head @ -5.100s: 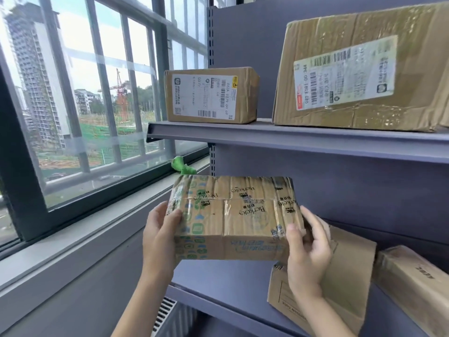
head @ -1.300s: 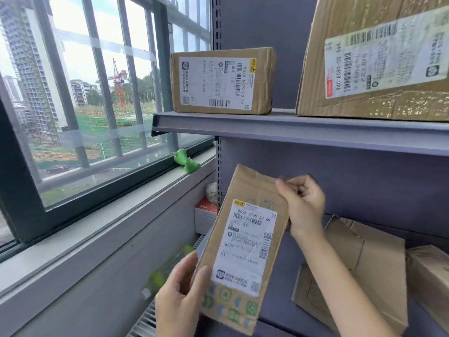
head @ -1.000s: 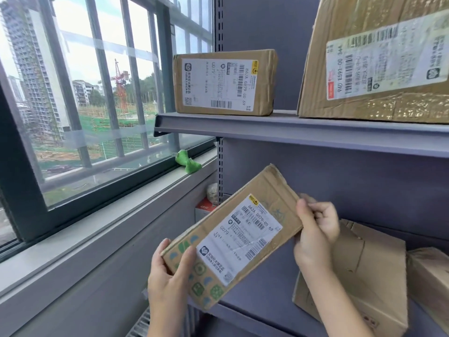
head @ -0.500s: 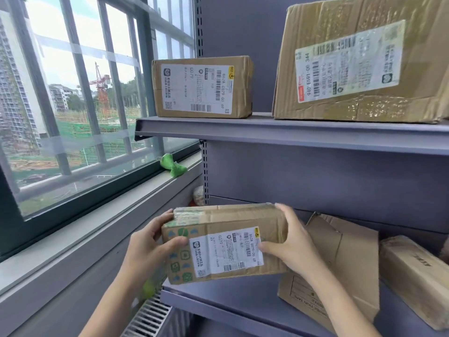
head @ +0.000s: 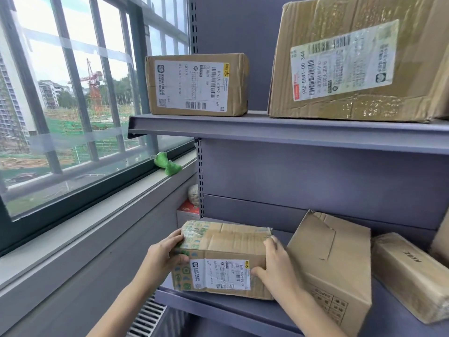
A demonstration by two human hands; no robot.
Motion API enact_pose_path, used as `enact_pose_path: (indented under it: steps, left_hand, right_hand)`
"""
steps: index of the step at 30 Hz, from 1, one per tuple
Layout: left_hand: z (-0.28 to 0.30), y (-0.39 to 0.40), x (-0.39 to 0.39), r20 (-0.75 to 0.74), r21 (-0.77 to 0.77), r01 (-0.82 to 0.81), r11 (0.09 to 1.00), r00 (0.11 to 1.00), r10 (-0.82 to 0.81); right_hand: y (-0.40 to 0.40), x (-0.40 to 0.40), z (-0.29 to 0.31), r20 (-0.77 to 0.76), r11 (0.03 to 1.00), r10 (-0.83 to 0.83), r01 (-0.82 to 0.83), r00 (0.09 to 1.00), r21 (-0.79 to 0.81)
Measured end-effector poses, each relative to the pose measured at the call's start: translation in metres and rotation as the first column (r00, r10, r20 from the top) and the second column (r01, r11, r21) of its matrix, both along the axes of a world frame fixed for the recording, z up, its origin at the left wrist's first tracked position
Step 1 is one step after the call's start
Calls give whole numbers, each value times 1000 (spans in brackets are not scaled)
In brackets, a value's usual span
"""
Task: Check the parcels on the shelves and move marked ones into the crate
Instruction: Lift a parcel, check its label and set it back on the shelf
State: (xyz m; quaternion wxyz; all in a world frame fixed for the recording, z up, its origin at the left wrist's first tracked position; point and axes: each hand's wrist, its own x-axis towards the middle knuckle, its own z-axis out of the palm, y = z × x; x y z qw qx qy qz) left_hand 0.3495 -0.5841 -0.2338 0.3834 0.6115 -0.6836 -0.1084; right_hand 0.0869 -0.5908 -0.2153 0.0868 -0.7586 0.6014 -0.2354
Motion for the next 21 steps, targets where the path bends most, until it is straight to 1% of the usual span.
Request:
enact_pose_path:
  steps: [4,5,6,7,9,10,12,13,14,16,17,18,19,20,21]
  left_hand:
    - [0,-5,-1,148,-17,27,999,989,-24]
    - [3,-5,-1,221,-26,48,999,974,-41]
    - [6,-5,-4,308,25,72,997,948,-76]
    - [6,-7,-6,415,45,76,996,906,-88]
    - [4,-16,-13,588,27,63,998,806,-67]
    - [6,-20,-18,650,42,53,998,757,-68]
    - [8,-28,-28,741,103,-4,995,667,-74]
    - [9,-33,-32,773,99,-27,995,631,-60]
    - [8,-37,-35,786,90,-44,995,616,-44]
    - [2,-50,-37,789,118,-60,991,611,-57]
    - [-1,-55,-37,785,139,-59,988,616,-74]
    - [1,-59,-41,789,142,-70,987,611,-71]
    - [5,-61,-43,796,171,-74,982,598,-94]
    - [12,-63,-44,790,204,-78,976,602,-117]
    - [16,-68,-46,759,201,-84,976,643,-101]
  right_hand:
    - [0,1,-4,-162,998,-11,1,987,-66]
    - [0,2,-4,-206,997,-19,3,978,-78]
    - [0,4,-5,-254,997,-22,2,967,-76]
    - [-1,6,-4,-289,998,-18,-1,957,-65]
    - [-6,13,-5,-366,999,-14,-3,930,-46]
    - [-10,18,-7,-406,999,-13,0,914,-33]
    - [-17,26,-9,-441,1000,-14,8,897,-15]
    - [-22,30,-9,-437,1000,-21,13,899,-22]
    - [-30,32,-9,-422,998,-38,14,906,-59]
    - [-44,32,-6,-411,992,-81,32,908,-124]
    - [-49,30,-5,-439,994,-58,10,897,-110]
    - [-53,27,-6,-460,998,-9,-19,888,-57]
    - [-57,25,-7,-478,1000,21,-16,878,15]
    - [-63,24,-9,-476,999,25,-10,879,34]
    - [-69,24,-10,-467,1000,10,-3,884,16]
